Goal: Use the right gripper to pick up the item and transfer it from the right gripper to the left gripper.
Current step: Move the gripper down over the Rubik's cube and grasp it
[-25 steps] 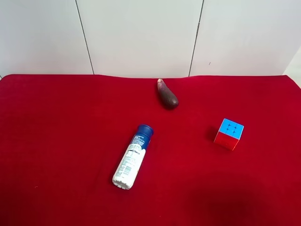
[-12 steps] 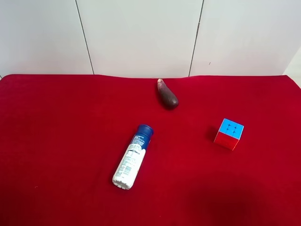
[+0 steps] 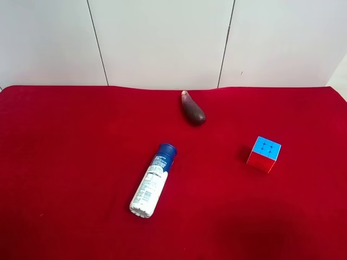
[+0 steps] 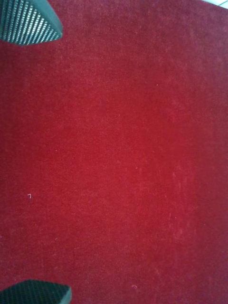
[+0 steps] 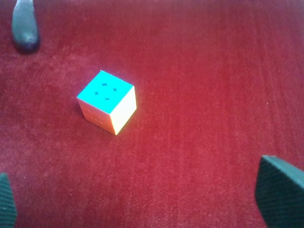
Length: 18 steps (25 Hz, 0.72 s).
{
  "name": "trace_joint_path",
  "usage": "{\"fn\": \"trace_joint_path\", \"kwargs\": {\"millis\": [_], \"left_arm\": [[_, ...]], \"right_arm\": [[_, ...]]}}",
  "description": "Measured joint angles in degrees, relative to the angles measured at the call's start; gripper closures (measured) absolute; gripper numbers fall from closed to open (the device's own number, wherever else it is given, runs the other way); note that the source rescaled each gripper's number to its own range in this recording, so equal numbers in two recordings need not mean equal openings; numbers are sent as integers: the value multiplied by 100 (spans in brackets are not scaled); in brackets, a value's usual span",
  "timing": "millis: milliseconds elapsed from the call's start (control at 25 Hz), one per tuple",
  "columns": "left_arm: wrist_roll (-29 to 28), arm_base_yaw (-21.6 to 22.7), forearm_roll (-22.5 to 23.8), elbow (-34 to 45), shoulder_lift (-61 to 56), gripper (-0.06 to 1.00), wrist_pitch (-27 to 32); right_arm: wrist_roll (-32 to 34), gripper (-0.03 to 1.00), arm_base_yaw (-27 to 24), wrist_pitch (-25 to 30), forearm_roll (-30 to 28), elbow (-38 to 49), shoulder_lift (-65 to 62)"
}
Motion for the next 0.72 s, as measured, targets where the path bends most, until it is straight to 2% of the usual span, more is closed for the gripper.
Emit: {"fn": "trace_joint_path", "kwargs": {"millis": [320,520,720], "left_arm": [[0,0,0,0,0,-6,0],[0,0,0,0,0,-6,0],[0,0,0,0,0,-6,0]], "right_arm": [[-73,-3,0,107,61,-112,170],[-65,-3,-7,386,61,-731,1459],[2,-3,-7,589,61,-1761,3425]]}}
